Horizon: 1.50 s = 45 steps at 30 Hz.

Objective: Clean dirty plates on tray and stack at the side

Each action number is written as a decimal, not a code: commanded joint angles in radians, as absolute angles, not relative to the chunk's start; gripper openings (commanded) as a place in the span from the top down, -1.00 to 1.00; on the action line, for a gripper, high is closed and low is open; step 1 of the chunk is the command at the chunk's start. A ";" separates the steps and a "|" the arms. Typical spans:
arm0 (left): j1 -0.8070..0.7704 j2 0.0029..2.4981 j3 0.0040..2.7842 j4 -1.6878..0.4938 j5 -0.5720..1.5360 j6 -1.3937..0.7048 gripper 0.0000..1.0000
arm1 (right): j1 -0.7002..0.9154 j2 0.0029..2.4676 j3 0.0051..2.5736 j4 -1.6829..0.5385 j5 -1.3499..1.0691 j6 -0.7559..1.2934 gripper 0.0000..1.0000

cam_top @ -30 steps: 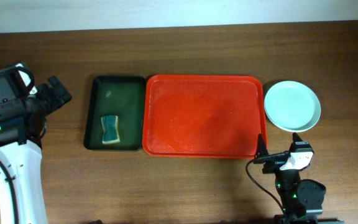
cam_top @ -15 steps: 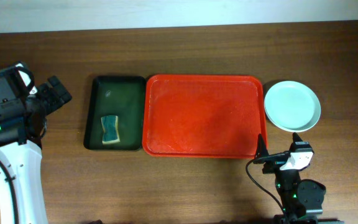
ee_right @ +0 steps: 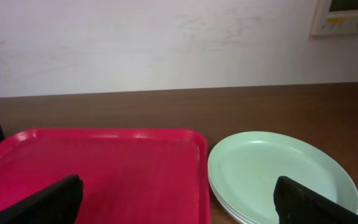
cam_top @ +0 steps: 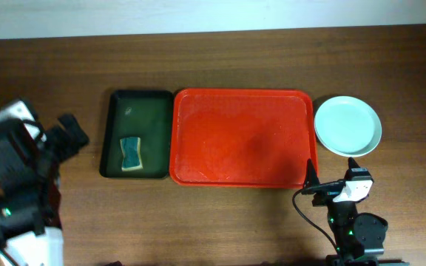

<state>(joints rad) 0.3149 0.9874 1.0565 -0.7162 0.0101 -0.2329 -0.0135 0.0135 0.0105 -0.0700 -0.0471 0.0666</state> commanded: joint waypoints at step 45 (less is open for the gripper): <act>0.058 0.028 0.009 -0.080 -0.067 -0.238 -0.99 | -0.020 0.006 0.006 -0.075 -0.056 0.060 -0.97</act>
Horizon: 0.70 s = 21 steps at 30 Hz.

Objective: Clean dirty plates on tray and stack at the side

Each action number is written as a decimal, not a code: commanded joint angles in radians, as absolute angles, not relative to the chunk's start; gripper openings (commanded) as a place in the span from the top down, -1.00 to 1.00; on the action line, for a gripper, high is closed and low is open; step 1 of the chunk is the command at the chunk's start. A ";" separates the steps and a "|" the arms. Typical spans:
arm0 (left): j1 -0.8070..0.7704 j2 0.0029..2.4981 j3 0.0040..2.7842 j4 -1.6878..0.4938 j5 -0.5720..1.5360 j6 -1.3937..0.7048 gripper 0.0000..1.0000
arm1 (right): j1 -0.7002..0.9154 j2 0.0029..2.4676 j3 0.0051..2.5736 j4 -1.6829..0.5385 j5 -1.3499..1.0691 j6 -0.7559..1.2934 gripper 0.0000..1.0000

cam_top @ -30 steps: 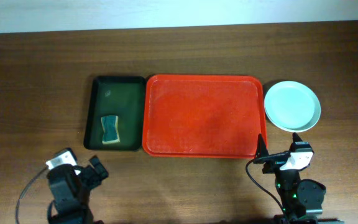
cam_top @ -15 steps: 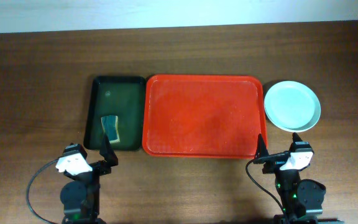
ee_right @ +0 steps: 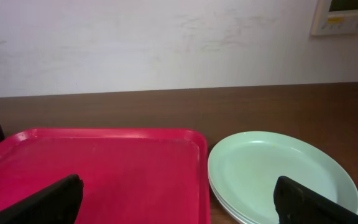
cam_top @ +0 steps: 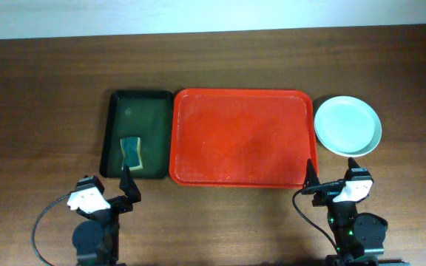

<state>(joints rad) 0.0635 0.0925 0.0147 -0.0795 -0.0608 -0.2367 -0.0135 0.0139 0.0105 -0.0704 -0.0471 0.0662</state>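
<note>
The red tray (cam_top: 239,137) lies in the middle of the table with nothing on it; the right wrist view shows its bare surface (ee_right: 104,168). A stack of pale green plates (cam_top: 347,125) sits on the table just right of the tray, also seen close up as plates (ee_right: 281,177). My right gripper (cam_top: 333,177) rests at the front edge below the tray's right corner, open and empty; its fingers (ee_right: 42,202) stand wide apart. My left gripper (cam_top: 108,188) rests low at the front left, open, holding nothing.
A dark green tray (cam_top: 137,133) adjoins the red tray's left side, with a blue and yellow sponge (cam_top: 130,152) in its near half. A white wall (ee_right: 166,43) runs behind the table's far edge.
My left arm was raised at the far left edge of the overhead view; now it is folded down at the front edge below the green tray. The right arm, plates and trays are unchanged.
</note>
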 commanded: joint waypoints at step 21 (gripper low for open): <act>-0.039 0.005 0.009 -0.080 -0.065 -0.062 -0.99 | -0.020 0.006 0.006 -0.075 -0.056 0.060 -0.97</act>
